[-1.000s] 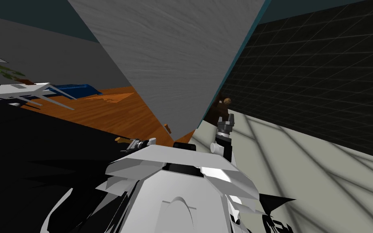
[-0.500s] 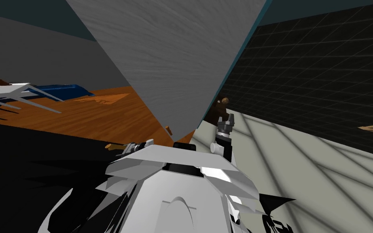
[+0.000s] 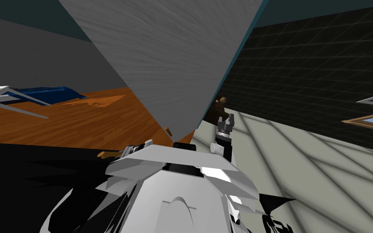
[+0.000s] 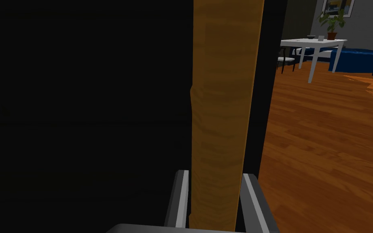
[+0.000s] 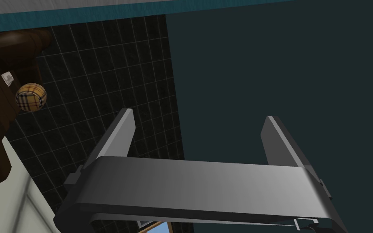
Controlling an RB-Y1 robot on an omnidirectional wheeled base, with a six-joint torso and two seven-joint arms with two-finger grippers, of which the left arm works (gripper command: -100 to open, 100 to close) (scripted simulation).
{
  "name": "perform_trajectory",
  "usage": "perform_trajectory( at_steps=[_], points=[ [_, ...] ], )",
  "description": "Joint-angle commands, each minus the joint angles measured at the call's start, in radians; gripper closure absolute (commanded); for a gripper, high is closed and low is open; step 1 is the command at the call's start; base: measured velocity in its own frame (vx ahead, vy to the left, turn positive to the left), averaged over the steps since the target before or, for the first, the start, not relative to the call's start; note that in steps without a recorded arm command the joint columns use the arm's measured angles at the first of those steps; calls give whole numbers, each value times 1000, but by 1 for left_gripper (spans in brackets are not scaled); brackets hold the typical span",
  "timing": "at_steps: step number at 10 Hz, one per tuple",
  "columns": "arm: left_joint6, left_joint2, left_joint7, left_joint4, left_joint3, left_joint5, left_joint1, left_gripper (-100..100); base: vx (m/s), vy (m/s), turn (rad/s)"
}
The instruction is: Push the door open
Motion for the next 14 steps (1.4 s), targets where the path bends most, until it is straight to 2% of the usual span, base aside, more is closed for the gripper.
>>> perform_trajectory(
  at_steps=[1, 2, 3, 4, 5, 8, 10, 11, 14],
  points=[
    [-19, 21, 16, 47, 15, 6, 0, 100, 41, 40, -21],
    [-19, 21, 16, 47, 15, 6, 0, 100, 17, 10, 27],
    [-28, 16, 10, 50, 36, 21, -5, 100, 34, 21, -110],
    [-14, 13, 7, 29, 21, 12, -6, 100, 25, 16, -41],
    [-24, 16, 1, 30, 40, 29, -1, 100, -9, 96, -48],
    [-44, 21, -4, 35, 71, 57, 6, 100, 1, 175, 7],
    [-44, 21, -4, 35, 71, 57, 6, 100, -3, 128, 22],
    [-63, 24, -8, 40, 100, 85, 12, 100, -7, 131, -35],
    [-88, 25, -14, 46, 138, 121, 20, 100, 9, 219, -1]
  ],
)
